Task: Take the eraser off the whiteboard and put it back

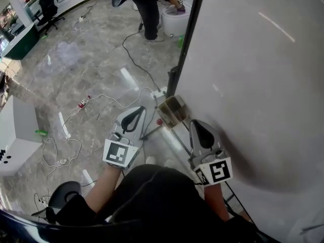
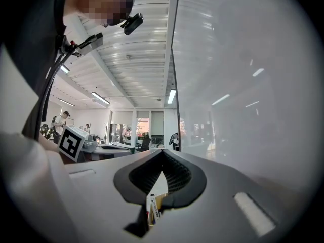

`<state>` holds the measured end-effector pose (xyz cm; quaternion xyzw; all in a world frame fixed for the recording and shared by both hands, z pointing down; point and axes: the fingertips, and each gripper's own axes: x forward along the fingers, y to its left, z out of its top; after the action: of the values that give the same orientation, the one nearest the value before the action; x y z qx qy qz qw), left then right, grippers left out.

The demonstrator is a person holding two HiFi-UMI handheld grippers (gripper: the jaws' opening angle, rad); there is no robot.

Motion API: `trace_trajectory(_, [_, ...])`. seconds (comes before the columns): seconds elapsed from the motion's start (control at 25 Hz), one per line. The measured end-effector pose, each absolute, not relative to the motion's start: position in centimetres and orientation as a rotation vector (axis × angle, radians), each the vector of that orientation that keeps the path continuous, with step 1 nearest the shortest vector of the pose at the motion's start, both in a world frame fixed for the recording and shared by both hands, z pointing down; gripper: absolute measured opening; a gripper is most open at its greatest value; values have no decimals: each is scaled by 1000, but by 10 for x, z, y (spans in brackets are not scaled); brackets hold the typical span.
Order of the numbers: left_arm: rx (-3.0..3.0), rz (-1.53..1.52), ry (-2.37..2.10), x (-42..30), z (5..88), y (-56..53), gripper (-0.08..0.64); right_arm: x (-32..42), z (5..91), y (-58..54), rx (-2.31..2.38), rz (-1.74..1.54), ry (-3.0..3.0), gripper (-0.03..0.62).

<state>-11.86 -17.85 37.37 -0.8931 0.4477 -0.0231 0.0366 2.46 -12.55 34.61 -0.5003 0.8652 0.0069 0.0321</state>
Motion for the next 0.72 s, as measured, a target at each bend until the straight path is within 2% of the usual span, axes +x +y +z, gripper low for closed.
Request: trace_trajectory(0.72, [-2741, -70, 1419, -128, 378, -174, 6, 27, 355, -122, -1540, 5, 2690, 9])
